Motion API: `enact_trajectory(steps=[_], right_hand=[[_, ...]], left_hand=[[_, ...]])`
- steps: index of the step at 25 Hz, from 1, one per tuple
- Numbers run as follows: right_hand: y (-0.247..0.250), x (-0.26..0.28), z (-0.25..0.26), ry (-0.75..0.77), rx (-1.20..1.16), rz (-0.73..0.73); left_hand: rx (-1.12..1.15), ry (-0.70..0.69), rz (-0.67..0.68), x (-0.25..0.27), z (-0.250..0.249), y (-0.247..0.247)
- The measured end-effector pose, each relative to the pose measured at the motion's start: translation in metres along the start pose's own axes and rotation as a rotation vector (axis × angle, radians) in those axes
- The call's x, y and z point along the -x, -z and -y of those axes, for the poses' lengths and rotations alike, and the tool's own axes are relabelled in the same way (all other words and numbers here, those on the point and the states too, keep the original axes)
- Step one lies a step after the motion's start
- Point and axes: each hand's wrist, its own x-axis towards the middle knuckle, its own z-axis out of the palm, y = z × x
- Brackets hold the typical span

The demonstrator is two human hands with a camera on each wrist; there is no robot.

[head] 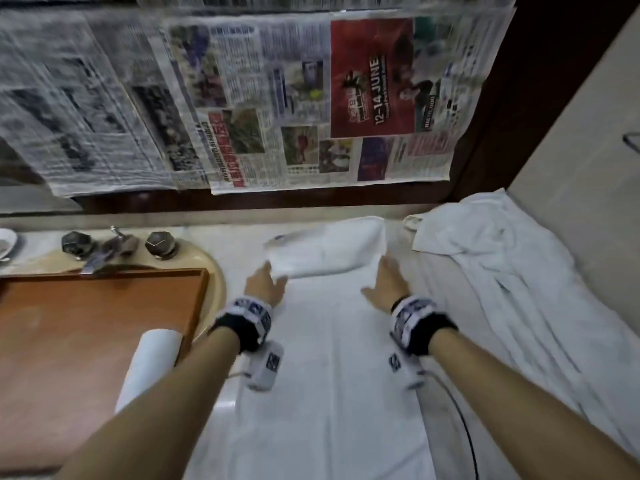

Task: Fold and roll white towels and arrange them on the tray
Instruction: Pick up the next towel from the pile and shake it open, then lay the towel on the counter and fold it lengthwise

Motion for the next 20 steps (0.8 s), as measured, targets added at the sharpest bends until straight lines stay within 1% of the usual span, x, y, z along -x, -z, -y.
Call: enact_trajectory(steps=[1, 2, 3, 4, 5, 7, 9, 10, 11, 12, 13, 14, 15, 16, 17, 18, 19, 20], right_hand=[[-0.033, 0.012, -0.008, 0.01, 0.088, 0.138], [-0.059, 0.022, -0.016, 0.021, 0.137, 0.245], [-0.078, 0.03, -0.024, 0.02, 0.149, 0.309], [-0.088, 0.035, -0.029, 0.013, 0.157, 0.331], [-0.092, 0.034, -0.032, 0.022, 0.144, 0.317], [-0.084, 0.027, -0.033, 0.047, 0.102, 0.274], [-0.081, 0.027, -0.031, 0.053, 0.092, 0.232], [-0.085, 0.033, -0.026, 0.084, 0.129, 0.229], [-0.095, 0.044, -0.02, 0.143, 0.175, 0.244], [-0.108, 0.058, -0.016, 0.218, 0.209, 0.271], [-0.123, 0.074, -0.016, 0.286, 0.247, 0.291], [-0.132, 0.087, -0.023, 0.323, 0.297, 0.289], [-0.134, 0.093, -0.038, 0.296, 0.338, 0.27], [-0.13, 0.091, -0.056, 0.202, 0.343, 0.242], [-0.12, 0.086, -0.073, 0.071, 0.314, 0.197], [-0.11, 0.084, -0.089, -0.094, 0.274, 0.142], [-0.097, 0.081, -0.096, -0.221, 0.251, 0.109], [-0.093, 0.085, -0.091, -0.247, 0.246, 0.11]], left_hand=[[-0.118, 0.002, 0.159, 0.009, 0.014, -0.032], [-0.221, 0.0, 0.269, 0.018, 0.028, -0.059], [-0.283, -0.002, 0.326, 0.021, 0.041, -0.08], [-0.304, -0.001, 0.347, 0.025, 0.049, -0.092], [-0.301, -0.005, 0.34, 0.021, 0.055, -0.097], [-0.314, -0.023, 0.324, 0.008, 0.057, -0.093], [-0.284, -0.031, 0.268, -0.002, 0.05, -0.084], [-0.243, -0.037, 0.23, 0.002, 0.044, -0.083], [-0.196, -0.068, 0.22, 0.013, 0.037, -0.086], [-0.152, -0.135, 0.245, 0.031, 0.032, -0.094], [-0.134, -0.211, 0.285, 0.053, 0.032, -0.105], [-0.161, -0.274, 0.306, 0.072, 0.043, -0.113], [-0.213, -0.292, 0.287, 0.086, 0.061, -0.116], [-0.27, -0.25, 0.227, 0.09, 0.086, -0.115], [-0.294, -0.155, 0.159, 0.088, 0.109, -0.108], [-0.282, -0.012, 0.109, 0.087, 0.126, -0.099], [-0.253, 0.12, 0.079, 0.084, 0.134, -0.089], [-0.228, 0.174, 0.082, 0.086, 0.131, -0.084]])
